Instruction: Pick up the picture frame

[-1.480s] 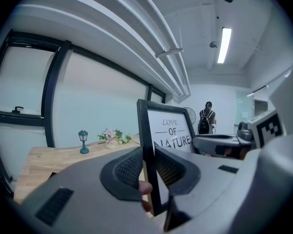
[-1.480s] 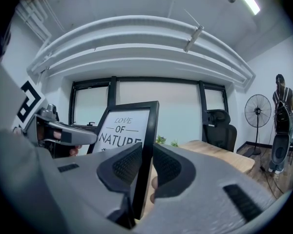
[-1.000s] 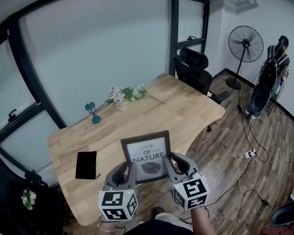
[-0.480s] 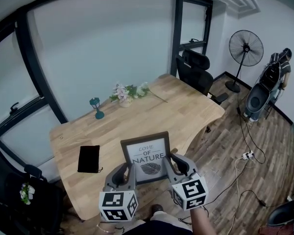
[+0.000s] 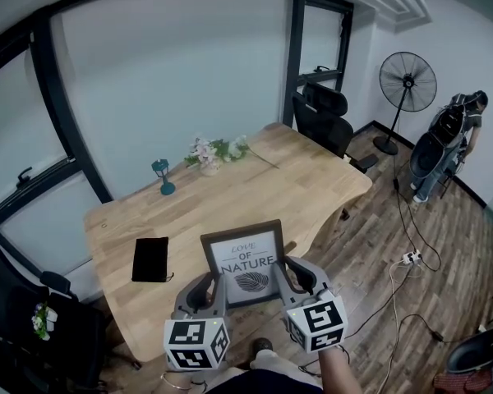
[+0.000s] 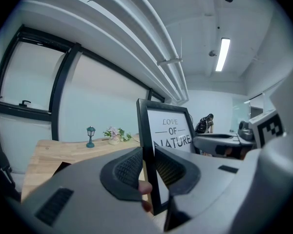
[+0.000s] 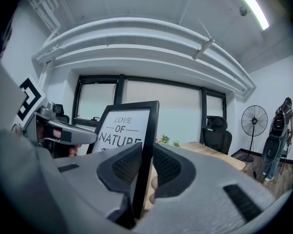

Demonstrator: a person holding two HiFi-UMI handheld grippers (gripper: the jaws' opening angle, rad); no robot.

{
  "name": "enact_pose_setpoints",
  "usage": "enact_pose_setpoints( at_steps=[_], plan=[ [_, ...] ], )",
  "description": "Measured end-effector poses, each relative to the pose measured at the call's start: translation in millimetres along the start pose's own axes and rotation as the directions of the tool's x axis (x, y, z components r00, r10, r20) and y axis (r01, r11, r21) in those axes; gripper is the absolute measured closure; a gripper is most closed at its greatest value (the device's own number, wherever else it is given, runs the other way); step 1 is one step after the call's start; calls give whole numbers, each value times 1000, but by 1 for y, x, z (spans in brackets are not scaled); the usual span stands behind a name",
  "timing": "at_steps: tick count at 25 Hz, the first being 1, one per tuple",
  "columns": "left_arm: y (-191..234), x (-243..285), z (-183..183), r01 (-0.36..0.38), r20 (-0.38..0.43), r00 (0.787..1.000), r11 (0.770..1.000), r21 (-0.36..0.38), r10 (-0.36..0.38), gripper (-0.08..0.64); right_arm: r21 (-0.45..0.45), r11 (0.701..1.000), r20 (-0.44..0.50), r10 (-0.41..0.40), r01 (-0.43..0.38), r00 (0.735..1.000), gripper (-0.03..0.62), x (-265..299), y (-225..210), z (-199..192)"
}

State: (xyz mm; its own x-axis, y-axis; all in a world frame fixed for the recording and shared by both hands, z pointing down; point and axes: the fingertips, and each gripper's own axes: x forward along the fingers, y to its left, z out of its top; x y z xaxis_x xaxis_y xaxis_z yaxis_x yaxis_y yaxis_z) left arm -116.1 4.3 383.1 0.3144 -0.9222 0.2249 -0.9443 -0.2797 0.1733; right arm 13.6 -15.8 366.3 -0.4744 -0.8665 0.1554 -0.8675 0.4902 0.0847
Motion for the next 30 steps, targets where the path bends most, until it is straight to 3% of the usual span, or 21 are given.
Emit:
enact_pose_setpoints(
  at_steps=[30],
  plan=[
    [-6,-6,-13,15,-21,1000,1000,-26,-16,489,-11,1000,-18,-7,7,1000,523,-13,4,-8]
  ],
)
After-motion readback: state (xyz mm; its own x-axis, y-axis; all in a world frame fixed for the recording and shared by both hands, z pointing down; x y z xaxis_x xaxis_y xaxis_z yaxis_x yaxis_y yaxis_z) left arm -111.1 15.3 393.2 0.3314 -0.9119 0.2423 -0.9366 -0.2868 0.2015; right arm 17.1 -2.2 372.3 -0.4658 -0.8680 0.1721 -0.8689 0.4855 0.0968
